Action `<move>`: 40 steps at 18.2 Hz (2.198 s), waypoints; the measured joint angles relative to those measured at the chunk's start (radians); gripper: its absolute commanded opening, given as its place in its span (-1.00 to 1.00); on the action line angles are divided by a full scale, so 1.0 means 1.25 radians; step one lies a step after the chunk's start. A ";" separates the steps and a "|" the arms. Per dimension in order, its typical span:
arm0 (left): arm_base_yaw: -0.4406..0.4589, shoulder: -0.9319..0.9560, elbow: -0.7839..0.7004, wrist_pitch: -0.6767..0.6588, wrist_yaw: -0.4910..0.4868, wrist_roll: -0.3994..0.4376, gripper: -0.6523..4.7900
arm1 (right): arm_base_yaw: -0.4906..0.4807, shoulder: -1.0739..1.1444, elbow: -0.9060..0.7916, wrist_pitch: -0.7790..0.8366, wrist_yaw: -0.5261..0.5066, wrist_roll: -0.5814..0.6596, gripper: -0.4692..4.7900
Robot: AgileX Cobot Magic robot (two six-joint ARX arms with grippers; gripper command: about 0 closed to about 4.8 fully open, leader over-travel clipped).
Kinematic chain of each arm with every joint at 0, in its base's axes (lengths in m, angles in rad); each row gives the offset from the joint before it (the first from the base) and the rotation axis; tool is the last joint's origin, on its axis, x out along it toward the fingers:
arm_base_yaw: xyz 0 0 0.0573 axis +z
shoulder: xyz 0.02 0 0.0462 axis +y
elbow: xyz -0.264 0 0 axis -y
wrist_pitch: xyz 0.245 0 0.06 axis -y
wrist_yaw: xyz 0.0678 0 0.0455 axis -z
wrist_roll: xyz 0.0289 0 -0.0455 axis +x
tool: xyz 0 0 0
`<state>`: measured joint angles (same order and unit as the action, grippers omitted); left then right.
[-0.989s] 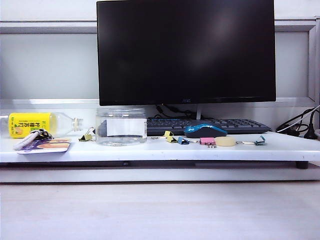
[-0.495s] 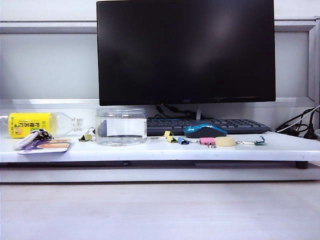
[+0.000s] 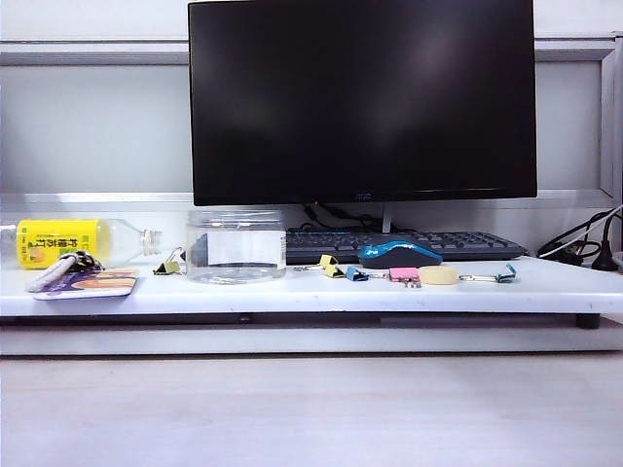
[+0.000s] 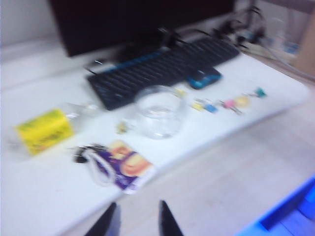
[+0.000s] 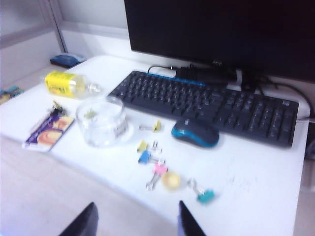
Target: Take the clips out of the round transparent plastic box and place them on the table.
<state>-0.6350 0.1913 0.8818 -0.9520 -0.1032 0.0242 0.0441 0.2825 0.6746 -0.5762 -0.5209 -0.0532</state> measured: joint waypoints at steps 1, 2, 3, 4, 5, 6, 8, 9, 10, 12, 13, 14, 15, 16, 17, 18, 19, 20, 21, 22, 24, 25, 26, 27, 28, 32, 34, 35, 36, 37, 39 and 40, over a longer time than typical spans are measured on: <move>0.000 0.000 -0.010 0.007 0.006 -0.003 -0.32 | 0.000 -0.020 -0.020 -0.010 -0.004 0.001 -0.02; 0.000 0.000 -0.021 0.017 0.008 -0.009 -0.32 | 0.000 -0.036 -0.042 -0.024 -0.011 0.005 -0.02; 0.000 -0.001 -0.041 0.024 0.008 -0.012 -0.32 | 0.000 -0.057 -0.065 -0.035 -0.015 0.015 -0.03; 0.000 0.000 -0.059 0.031 0.007 -0.013 -0.32 | 0.000 -0.073 -0.066 -0.037 -0.014 0.018 -0.07; 0.000 0.000 -0.086 0.050 0.007 -0.014 -0.32 | 0.000 -0.075 -0.062 -0.023 0.000 0.018 -0.07; 0.000 0.000 -0.099 0.067 0.007 -0.014 -0.32 | 0.000 -0.075 -0.066 -0.022 0.016 0.018 -0.07; 0.000 0.000 -0.139 0.111 0.007 -0.023 -0.32 | 0.000 -0.074 -0.097 -0.023 0.036 0.019 -0.07; 0.000 0.000 -0.158 0.126 0.007 -0.024 -0.32 | 0.000 -0.074 -0.120 -0.024 0.038 0.020 -0.07; 0.000 0.000 -0.174 0.135 0.007 -0.024 -0.32 | 0.000 -0.074 -0.135 -0.030 0.038 0.020 -0.07; 0.000 0.001 -0.206 0.138 -0.003 -0.027 -0.32 | 0.000 -0.073 -0.149 -0.032 0.039 0.021 -0.07; 0.000 0.001 -0.210 0.137 -0.006 -0.032 -0.32 | 0.000 -0.074 -0.148 -0.023 0.039 0.023 -0.07; 0.000 0.001 -0.214 0.140 -0.009 -0.053 -0.32 | 0.000 -0.074 -0.147 -0.002 0.039 0.056 -0.07; 0.000 0.001 -0.214 0.144 -0.009 -0.077 -0.32 | 0.000 -0.074 -0.148 0.010 0.039 0.083 -0.14; 0.000 0.001 -0.214 0.156 -0.009 -0.109 -0.32 | 0.000 -0.075 -0.154 0.035 0.040 0.128 -0.31; 0.000 0.001 -0.217 0.171 -0.010 -0.117 -0.32 | 0.000 -0.075 -0.159 0.043 0.041 0.156 -0.41; 0.000 0.000 -0.224 0.196 -0.010 -0.120 -0.32 | 0.000 -0.075 -0.169 0.052 0.043 0.175 -0.42; 0.000 0.000 -0.243 0.251 -0.008 -0.122 -0.32 | 0.000 -0.075 -0.194 0.077 0.045 0.192 -0.42; 0.000 0.000 -0.255 0.289 0.001 -0.122 -0.32 | 0.000 -0.075 -0.208 0.091 0.045 0.207 -0.42; 0.000 0.001 -0.276 0.355 0.021 -0.122 -0.32 | 0.000 -0.075 -0.232 0.113 0.046 0.242 -0.42; 0.000 0.001 -0.299 0.419 0.032 -0.122 -0.32 | 0.000 -0.075 -0.253 0.150 0.050 0.274 -0.42; 0.000 0.000 -0.368 0.513 0.034 -0.122 -0.32 | 0.000 -0.075 -0.296 0.229 0.081 0.333 -0.43; 0.000 0.000 -0.399 0.536 0.034 -0.122 -0.32 | 0.000 -0.075 -0.303 0.237 0.102 0.339 -0.47; 0.000 0.002 -0.438 0.569 0.034 -0.122 -0.32 | 0.000 -0.075 -0.312 0.261 0.129 0.341 -0.55; 0.000 0.002 -0.464 0.606 0.034 -0.122 -0.32 | 0.000 -0.075 -0.319 0.269 0.143 0.343 -0.59; 0.000 0.001 -0.481 0.628 0.032 -0.122 -0.36 | 0.000 -0.075 -0.329 0.278 0.147 0.342 -0.64; 0.000 0.001 -0.522 0.676 0.007 -0.122 -0.58 | 0.000 -0.075 -0.374 0.289 0.148 0.343 -0.85; 0.000 0.001 -0.536 0.675 -0.017 -0.119 -0.65 | 0.000 -0.075 -0.395 0.288 0.152 0.342 -0.85; 0.000 0.001 -0.546 0.674 -0.033 -0.115 -0.80 | 0.000 -0.075 -0.407 0.289 0.169 0.343 -0.85; 0.000 0.001 -0.551 0.675 -0.042 -0.108 -0.78 | 0.000 -0.075 -0.414 0.289 0.186 0.343 -0.85; 0.001 0.001 -0.561 0.675 -0.058 -0.104 -0.78 | 0.000 -0.075 -0.427 0.289 0.222 0.344 -0.85; 0.001 0.001 -0.578 0.674 -0.079 -0.090 -0.78 | 0.000 -0.075 -0.444 0.286 0.302 0.343 -0.85; 0.001 0.001 -0.583 0.674 -0.082 -0.086 -0.78 | 0.000 -0.075 -0.448 0.283 0.342 0.343 -0.85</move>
<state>-0.6334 0.1925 0.1528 -0.1093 -0.2054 -0.0837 0.0441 0.1890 0.1150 -0.2230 -0.0937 0.3759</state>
